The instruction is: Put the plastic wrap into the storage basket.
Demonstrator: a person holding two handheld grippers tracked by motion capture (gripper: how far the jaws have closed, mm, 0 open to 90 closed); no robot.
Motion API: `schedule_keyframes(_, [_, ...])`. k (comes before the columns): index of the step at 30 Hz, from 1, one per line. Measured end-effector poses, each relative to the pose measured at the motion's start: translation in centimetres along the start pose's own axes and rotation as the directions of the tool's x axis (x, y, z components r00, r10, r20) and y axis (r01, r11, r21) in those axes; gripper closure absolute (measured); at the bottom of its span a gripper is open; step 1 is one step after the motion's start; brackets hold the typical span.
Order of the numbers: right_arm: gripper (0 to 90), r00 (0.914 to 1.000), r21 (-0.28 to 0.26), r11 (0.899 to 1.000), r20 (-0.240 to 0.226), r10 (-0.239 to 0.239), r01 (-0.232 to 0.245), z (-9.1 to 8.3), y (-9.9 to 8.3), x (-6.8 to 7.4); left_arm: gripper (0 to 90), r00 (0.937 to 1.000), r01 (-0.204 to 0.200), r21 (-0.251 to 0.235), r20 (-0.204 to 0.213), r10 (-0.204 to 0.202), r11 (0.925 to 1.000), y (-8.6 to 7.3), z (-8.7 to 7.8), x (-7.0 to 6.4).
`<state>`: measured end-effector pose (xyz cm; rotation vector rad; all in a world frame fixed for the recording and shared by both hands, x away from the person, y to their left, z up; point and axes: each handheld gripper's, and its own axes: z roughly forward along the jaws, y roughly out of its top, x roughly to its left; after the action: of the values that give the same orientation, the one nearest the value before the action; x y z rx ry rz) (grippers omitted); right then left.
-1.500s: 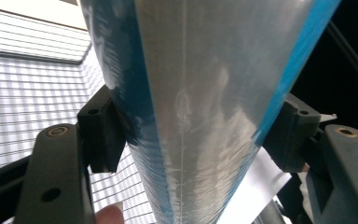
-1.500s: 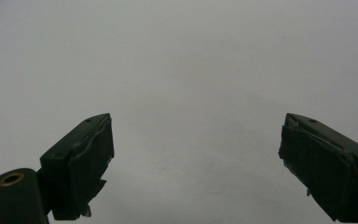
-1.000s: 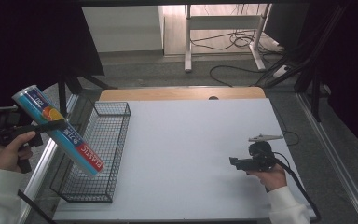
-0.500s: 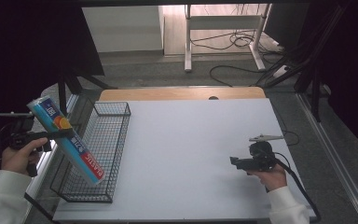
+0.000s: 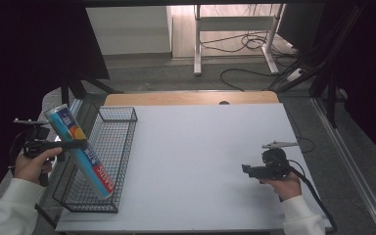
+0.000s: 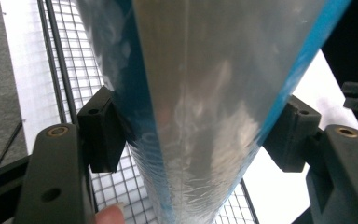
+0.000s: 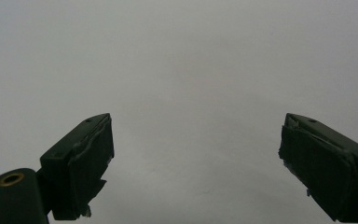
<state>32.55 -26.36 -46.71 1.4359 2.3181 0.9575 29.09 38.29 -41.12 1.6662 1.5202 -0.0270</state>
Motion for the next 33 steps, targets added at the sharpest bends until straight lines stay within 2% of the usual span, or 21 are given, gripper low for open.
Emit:
schedule_keyframes(5, [10.3, 1.0, 0.003, 1.0, 0.001, 0.004, -0.004, 0.1, 0.0, -0.1, 32.1, 0.9997, 0.02, -0.005, -0.014, -0.02, 0.9998, 0.7, 1.2, -0.2])
schedule_keyframes(13, [10.3, 1.0, 0.005, 1.0, 0.003, 0.005, -0.005, 0.2, 0.0, -0.1, 32.1, 0.9944, 0.052, 0.004, -0.092, -0.052, 0.9986, 2.9, 5.5, -0.7])
schedule_keyframes(19, [10.2, 1.0, 0.008, 1.0, 0.006, 0.002, -0.002, 0.3, 0.0, -0.1, 32.1, 0.9861, 0.094, 0.028, -0.141, -0.089, 0.9952, 3.8, 8.2, -0.5])
schedule_keyframes(25, [10.3, 0.9999, 0.011, 1.0, 0.011, 0.001, -0.001, 0.3, 0.0, -0.2, 32.0, 0.9779, 0.12, 0.039, -0.177, -0.111, 0.992, 4.2, 9.9, -0.3])
schedule_keyframes(28, [10.3, 0.9999, 0.011, 1.0, 0.012, 0.001, -0.001, 0.3, 0.0, -0.2, 32.0, 0.9717, 0.142, 0.041, -0.196, -0.131, 0.989, 4.4, 10.9, -0.1])
schedule_keyframes(33, [10.2, 0.9999, 0.016, 1.0, 0.016, 0.003, -0.004, 0.4, 0.0, -0.2, 31.9, 0.9656, 0.143, 0.054, -0.227, -0.127, 0.9883, 4.5, 12.4, -0.1])
